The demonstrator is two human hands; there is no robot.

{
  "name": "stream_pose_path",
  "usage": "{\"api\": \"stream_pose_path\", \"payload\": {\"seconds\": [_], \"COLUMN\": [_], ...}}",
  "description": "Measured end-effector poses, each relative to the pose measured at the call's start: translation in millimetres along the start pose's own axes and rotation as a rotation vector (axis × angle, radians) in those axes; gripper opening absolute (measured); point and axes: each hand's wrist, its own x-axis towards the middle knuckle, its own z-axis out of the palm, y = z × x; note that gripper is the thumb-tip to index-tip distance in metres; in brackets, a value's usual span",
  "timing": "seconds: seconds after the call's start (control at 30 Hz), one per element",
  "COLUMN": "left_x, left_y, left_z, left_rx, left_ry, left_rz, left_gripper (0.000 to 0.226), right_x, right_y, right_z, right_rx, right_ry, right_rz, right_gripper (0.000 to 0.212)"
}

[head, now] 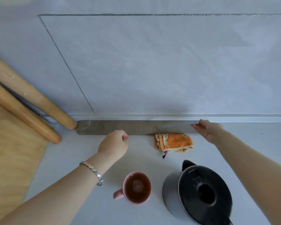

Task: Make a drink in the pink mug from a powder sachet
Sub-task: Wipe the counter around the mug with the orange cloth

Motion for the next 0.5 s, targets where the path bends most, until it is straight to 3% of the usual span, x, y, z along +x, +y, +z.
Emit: {"api": "stream_pose_path", "payload": {"seconds": [0.1,0.2,0.33,0.37,0.43,0.5], "left_x": [5,10,11,11,9,5], "left_y": [-1,-6,-11,-12,-14,-16], "left_z": [7,11,13,14,15,17], "left_rx": [-0.003,-0.004,-0.005,-0.006,-0.010,-0.028], "left_ry": [0.001,-0.003,-0.010,-0.011,-0.016,-0.019], "left_rz": [-0.003,-0.027,-0.053,-0.056,-0.067,-0.084], "left_gripper": [0.028,0.027,0.027,0.027,0.027,0.027], "right_x": [22,37,19,10,-8,-12], "right_y": [10,18,25,29,40,53], "right_z": [6,1,4,6,11,8], "right_rx": [-0.136,-0.553,-1.080,-1.162,-1.415,-1.874], "right_ry": [0.047,0.141,0.152,0.066,-0.270,-0.526], "right_rz": [0.026,-0.023,-0.326,-0.445,-0.624,-0.782], "right_gripper": [0.026,0.035,0.048,0.042,0.038,0.062]}}
